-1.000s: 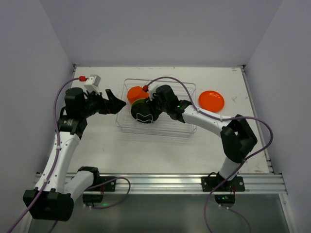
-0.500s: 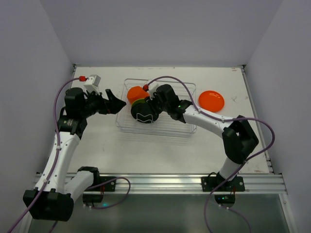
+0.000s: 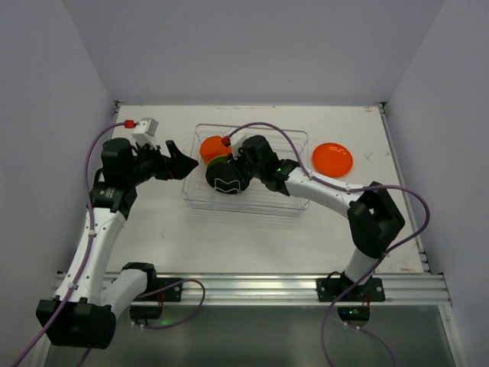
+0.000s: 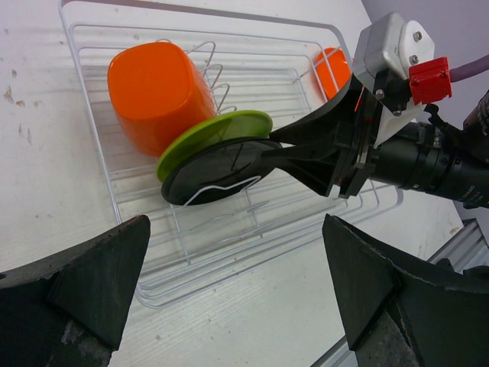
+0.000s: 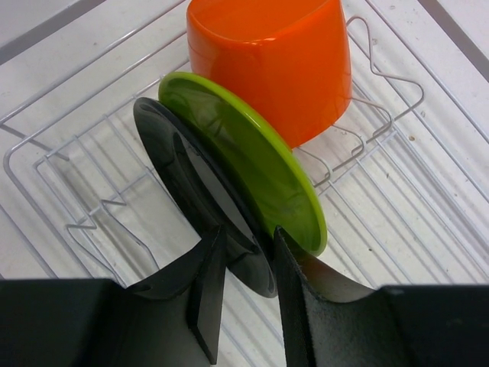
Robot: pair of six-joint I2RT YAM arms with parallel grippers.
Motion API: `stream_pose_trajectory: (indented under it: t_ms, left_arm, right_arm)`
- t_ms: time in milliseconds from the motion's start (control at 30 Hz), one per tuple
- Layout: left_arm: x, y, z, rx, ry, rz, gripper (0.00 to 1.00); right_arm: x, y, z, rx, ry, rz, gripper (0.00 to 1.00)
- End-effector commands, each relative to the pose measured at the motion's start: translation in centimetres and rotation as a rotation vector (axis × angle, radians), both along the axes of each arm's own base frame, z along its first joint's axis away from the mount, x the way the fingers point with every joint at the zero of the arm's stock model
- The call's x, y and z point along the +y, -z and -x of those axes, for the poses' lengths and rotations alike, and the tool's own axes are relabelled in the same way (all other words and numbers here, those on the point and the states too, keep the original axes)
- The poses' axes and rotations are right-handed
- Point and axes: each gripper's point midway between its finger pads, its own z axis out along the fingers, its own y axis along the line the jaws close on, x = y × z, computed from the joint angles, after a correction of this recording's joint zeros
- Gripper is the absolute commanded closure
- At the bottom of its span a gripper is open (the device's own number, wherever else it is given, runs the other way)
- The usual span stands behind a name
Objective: Unload the mixed dishes from the dish rack
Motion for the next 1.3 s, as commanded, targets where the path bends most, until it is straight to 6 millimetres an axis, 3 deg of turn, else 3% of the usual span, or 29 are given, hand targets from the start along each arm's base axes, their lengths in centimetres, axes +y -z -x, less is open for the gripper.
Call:
stream_pose_trajectory:
  t_ms: [0,200,333,900,1267]
  left_arm:
    - [-0.1,-0.8,0.1,-0.042,0.006,-0.004,0.0]
    - [-0.1,-0.5,0.2,-0.035,0.001,-0.005,0.0]
    - [0.0,-0.7,0.2,-0.038,-0.001,-0.009,0.0]
    - [0.0,-1.5,0.3,-0.051,0.0,-0.01,0.0]
    - [0.0,-1.7,0.0,-0.05,-0.001,-0.007,0.0]
  right_arm:
    - [0.8,-0.9,-0.8,-0.047,0.002,-0.01,0.67]
    - [0.9,-0.4,-1.1,-0.055,0.01,0.008,0.78]
    - [0.7,-0.3,-1.2,-0.067,0.021,0.018,1.0]
    - [-1.4,-3.3,-0.9,-0.16,0.061,0.016,1.0]
    - [-2.3,-8.9,-1.1,-0.276,0.08,-0.034,1.0]
